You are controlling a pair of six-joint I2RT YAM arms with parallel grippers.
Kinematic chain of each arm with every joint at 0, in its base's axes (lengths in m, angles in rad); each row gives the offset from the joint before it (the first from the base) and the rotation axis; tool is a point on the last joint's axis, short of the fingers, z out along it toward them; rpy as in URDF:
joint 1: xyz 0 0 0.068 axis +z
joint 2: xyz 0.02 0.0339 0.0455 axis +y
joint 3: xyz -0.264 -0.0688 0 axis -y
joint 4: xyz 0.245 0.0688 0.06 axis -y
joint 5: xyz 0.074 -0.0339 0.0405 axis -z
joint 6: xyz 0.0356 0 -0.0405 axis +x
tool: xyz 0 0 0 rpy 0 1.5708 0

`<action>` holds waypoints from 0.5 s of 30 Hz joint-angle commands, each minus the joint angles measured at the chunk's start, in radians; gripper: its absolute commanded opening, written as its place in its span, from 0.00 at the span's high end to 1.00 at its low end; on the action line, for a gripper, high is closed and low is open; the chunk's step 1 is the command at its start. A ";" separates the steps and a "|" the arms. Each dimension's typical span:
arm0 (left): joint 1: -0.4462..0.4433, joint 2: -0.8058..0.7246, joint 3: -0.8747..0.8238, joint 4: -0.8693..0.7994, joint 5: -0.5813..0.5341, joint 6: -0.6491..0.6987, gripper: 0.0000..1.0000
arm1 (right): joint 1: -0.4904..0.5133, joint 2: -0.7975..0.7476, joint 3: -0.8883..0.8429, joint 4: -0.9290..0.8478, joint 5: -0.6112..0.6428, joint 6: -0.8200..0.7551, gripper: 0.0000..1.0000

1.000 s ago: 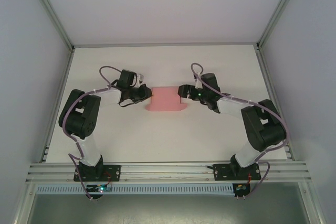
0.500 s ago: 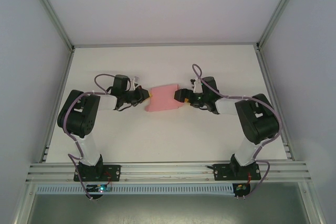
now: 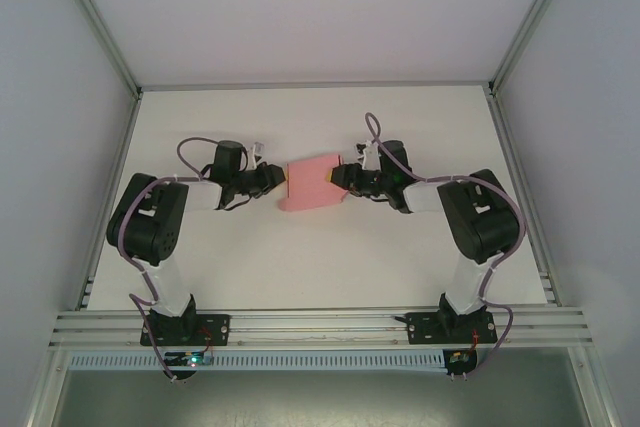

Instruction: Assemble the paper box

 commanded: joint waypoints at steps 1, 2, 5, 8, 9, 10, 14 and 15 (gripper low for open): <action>-0.001 -0.109 0.034 -0.012 -0.037 0.119 0.35 | -0.022 -0.096 -0.019 0.006 -0.031 -0.024 0.72; -0.008 -0.144 0.050 -0.031 -0.037 0.176 0.10 | -0.027 -0.116 -0.023 -0.007 -0.030 -0.033 0.72; -0.077 -0.276 0.103 -0.167 -0.115 0.447 0.00 | -0.048 -0.177 -0.019 -0.101 -0.015 -0.066 0.68; -0.229 -0.389 0.142 -0.341 -0.282 0.845 0.00 | -0.071 -0.232 -0.008 -0.193 -0.016 -0.072 0.67; -0.276 -0.413 0.144 -0.375 -0.323 0.961 0.00 | -0.082 -0.248 -0.003 -0.209 -0.026 -0.064 0.67; -0.317 -0.429 0.140 -0.397 -0.355 1.060 0.00 | -0.092 -0.267 0.003 -0.233 -0.033 -0.049 0.67; -0.398 -0.443 0.144 -0.463 -0.391 1.294 0.00 | -0.133 -0.340 0.049 -0.396 -0.053 -0.021 0.62; -0.407 -0.441 0.147 -0.470 -0.405 1.320 0.00 | -0.136 -0.359 0.063 -0.441 -0.054 -0.032 0.62</action>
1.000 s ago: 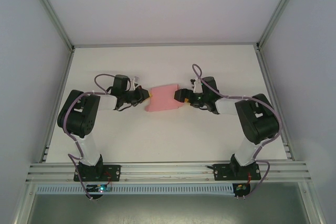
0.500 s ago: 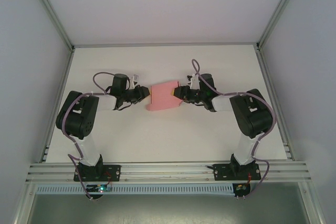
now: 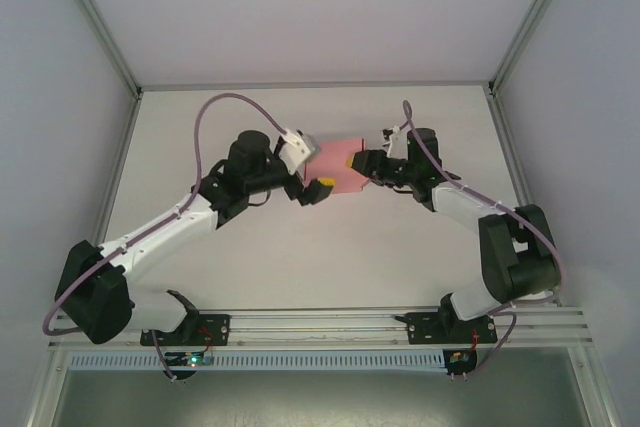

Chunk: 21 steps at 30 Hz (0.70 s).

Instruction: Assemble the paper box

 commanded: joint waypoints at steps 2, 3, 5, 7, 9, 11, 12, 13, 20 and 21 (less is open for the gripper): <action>-0.023 0.036 0.001 -0.163 -0.139 0.380 0.00 | -0.020 -0.097 0.084 -0.239 -0.029 -0.021 0.61; -0.038 0.039 -0.003 -0.163 -0.184 0.418 0.00 | -0.023 -0.110 0.097 -0.282 -0.030 -0.020 0.60; -0.078 0.037 -0.020 -0.153 -0.273 0.520 0.00 | -0.030 -0.130 0.117 -0.357 -0.054 -0.003 0.60; -0.104 0.031 -0.060 -0.095 -0.311 0.612 0.00 | -0.036 -0.139 0.128 -0.411 -0.085 0.035 0.60; -0.116 0.026 -0.096 0.002 -0.323 0.643 0.00 | -0.037 -0.145 0.135 -0.440 -0.103 0.077 0.60; -0.120 0.041 -0.114 0.090 -0.321 0.644 0.00 | -0.039 -0.144 0.135 -0.446 -0.122 0.137 0.60; -0.125 0.050 -0.115 0.115 -0.329 0.655 0.00 | -0.041 -0.140 0.138 -0.444 -0.134 0.158 0.60; -0.133 0.065 -0.111 0.134 -0.350 0.668 0.00 | -0.044 -0.138 0.139 -0.443 -0.142 0.182 0.60; -0.183 0.162 -0.102 0.264 -0.482 0.753 0.09 | -0.048 -0.109 0.179 -0.502 -0.192 0.237 0.60; -0.185 0.167 -0.103 0.279 -0.481 0.751 0.11 | -0.050 -0.107 0.176 -0.504 -0.193 0.243 0.60</action>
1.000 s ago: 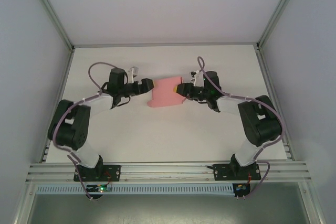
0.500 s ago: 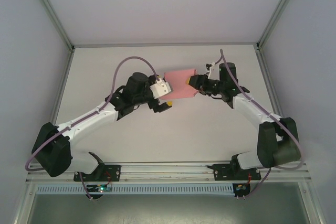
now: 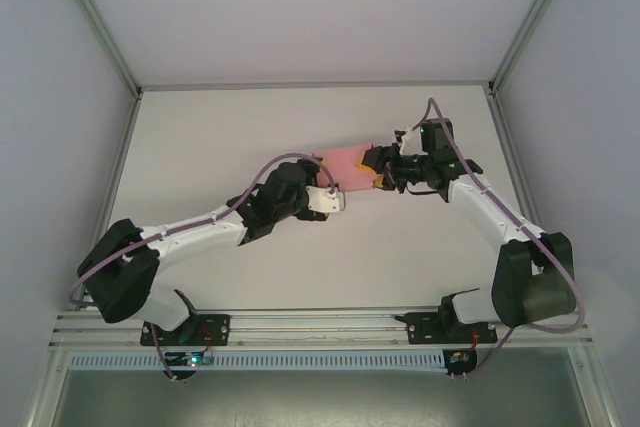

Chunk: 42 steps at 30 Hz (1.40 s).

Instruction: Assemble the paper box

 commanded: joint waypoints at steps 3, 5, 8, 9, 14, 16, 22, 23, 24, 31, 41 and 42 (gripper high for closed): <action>-0.015 0.018 0.007 0.149 -0.032 0.038 0.16 | -0.014 0.022 0.029 -0.039 -0.067 0.068 0.60; -0.015 0.016 0.008 0.152 -0.024 0.032 0.21 | -0.016 0.030 0.029 -0.038 -0.067 0.073 0.60; -0.014 0.018 0.000 0.173 -0.025 0.027 0.30 | -0.016 0.038 0.022 -0.036 -0.058 0.088 0.59; -0.015 0.015 -0.003 0.174 -0.022 0.023 0.32 | -0.016 0.042 0.020 -0.033 -0.059 0.093 0.57; -0.014 0.006 -0.014 0.182 -0.009 0.009 0.45 | -0.020 0.049 0.017 -0.030 -0.060 0.097 0.51; -0.015 0.003 -0.010 0.167 -0.011 0.010 0.47 | -0.023 0.045 0.017 -0.029 -0.047 0.083 0.43; -0.014 -0.017 -0.006 0.107 -0.008 -0.013 0.57 | -0.036 -0.003 0.003 0.002 0.018 0.053 0.22; -0.014 -0.022 -0.007 0.093 -0.008 -0.024 0.61 | -0.045 -0.016 -0.004 0.013 0.042 0.044 0.19; -0.013 -0.026 -0.005 0.073 -0.005 -0.030 0.63 | -0.053 -0.031 -0.013 0.026 0.064 0.036 0.19; 0.012 -0.042 0.087 -0.272 0.073 -0.139 0.64 | -0.174 -0.207 -0.082 0.045 0.300 -0.147 0.02; 0.159 0.002 0.235 -0.733 0.407 -0.220 0.64 | -0.212 -0.512 -0.236 0.244 0.585 -0.538 0.02; 0.176 0.016 0.256 -0.778 0.447 -0.216 0.63 | -0.212 -0.509 -0.235 0.256 0.506 -0.558 0.02</action>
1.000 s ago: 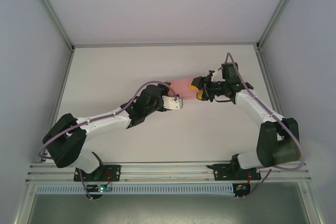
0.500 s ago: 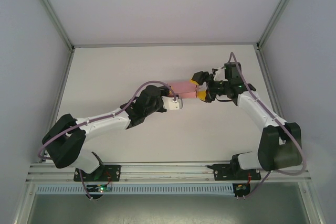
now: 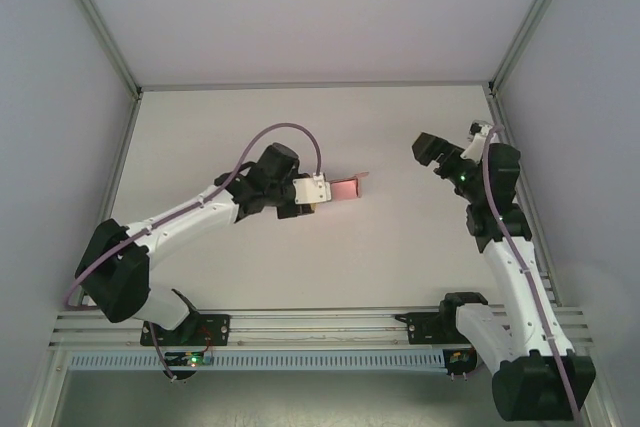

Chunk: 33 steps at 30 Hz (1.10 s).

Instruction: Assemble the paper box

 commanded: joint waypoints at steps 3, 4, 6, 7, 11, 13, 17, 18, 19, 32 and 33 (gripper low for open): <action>0.066 0.077 0.121 -0.298 0.202 -0.029 0.63 | 0.013 0.041 -0.013 0.100 -0.277 -0.208 0.02; 0.073 0.099 0.149 -0.345 0.221 -0.008 0.63 | 0.032 0.052 -0.011 0.098 -0.322 -0.247 0.02; 0.079 0.138 0.196 -0.390 0.213 -0.017 0.63 | 0.091 0.076 -0.007 0.072 -0.367 -0.335 0.05; 0.080 0.158 0.221 -0.421 0.215 -0.012 0.63 | 0.131 0.090 0.001 0.039 -0.369 -0.401 0.07; 0.083 0.201 0.256 -0.459 0.190 0.005 0.62 | 0.240 0.175 0.058 -0.101 -0.343 -0.597 0.12; 0.086 0.217 0.266 -0.482 0.194 0.025 0.61 | 0.256 0.226 0.080 -0.143 -0.346 -0.646 0.14; 0.087 0.249 0.281 -0.495 0.161 0.011 0.59 | 0.276 0.328 0.120 -0.193 -0.331 -0.721 0.19; 0.087 0.255 0.285 -0.493 0.158 0.011 0.59 | 0.284 0.356 0.134 -0.206 -0.328 -0.738 0.20; 0.088 0.262 0.287 -0.489 0.157 0.007 0.59 | 0.291 0.383 0.149 -0.222 -0.327 -0.757 0.20; 0.088 0.334 0.319 -0.500 0.142 -0.007 0.58 | 0.375 0.571 0.265 -0.359 -0.113 -0.921 0.27; 0.089 0.338 0.318 -0.498 0.142 -0.007 0.58 | 0.375 0.581 0.269 -0.365 -0.114 -0.927 0.29</action>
